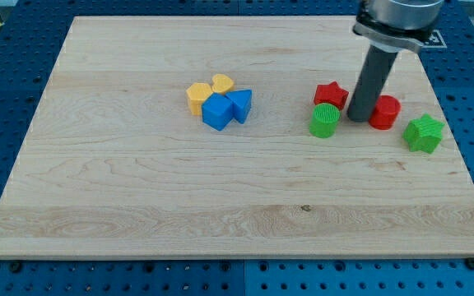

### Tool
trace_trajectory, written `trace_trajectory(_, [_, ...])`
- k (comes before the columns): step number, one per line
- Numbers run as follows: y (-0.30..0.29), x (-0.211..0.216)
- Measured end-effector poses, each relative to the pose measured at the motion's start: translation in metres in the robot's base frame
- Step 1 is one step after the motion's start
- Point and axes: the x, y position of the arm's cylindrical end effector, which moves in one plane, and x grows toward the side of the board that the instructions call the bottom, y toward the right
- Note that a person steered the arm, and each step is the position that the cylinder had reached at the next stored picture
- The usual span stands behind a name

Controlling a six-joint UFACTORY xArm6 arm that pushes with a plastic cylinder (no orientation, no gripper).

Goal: Place the red circle above the green star

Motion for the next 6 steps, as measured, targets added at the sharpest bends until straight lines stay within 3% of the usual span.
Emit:
trace_trajectory(4, [0.04, 0.0])
trace_trajectory(6, [0.018, 0.003])
